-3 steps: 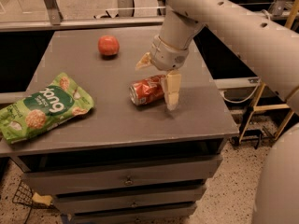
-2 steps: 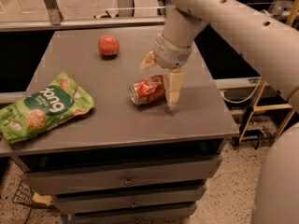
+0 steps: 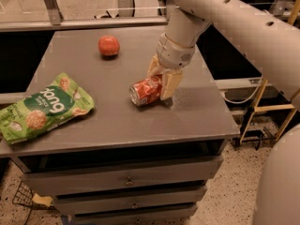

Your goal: Move coke can near apple

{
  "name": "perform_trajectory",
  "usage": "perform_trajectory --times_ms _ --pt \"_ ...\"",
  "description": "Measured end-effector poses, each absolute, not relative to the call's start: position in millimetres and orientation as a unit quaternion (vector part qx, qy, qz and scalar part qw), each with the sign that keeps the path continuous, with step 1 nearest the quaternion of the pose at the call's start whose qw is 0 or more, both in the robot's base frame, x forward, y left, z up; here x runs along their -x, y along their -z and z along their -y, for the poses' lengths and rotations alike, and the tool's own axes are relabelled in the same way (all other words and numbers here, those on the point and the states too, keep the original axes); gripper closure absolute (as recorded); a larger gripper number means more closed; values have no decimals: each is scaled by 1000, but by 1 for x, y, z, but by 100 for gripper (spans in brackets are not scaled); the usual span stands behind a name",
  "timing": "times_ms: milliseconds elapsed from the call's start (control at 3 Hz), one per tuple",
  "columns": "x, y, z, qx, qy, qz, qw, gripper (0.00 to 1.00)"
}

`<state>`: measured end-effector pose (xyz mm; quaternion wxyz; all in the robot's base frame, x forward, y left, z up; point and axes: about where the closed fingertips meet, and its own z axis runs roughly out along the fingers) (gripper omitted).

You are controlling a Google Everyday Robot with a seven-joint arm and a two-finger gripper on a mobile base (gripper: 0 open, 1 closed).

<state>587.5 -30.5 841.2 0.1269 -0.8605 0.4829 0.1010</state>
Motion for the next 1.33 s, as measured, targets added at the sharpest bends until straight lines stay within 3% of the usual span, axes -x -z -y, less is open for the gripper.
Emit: perform_trajectory --times_ms 333,667,1000,1333 --pt "-589 -848 33 854 -95 -495 132 83" --pt "-607 -871 40 818 -96 -541 168 100" --pt "-607 -871 40 818 -96 -541 168 100" --pt "-642 -881 42 817 -46 -536 206 100"
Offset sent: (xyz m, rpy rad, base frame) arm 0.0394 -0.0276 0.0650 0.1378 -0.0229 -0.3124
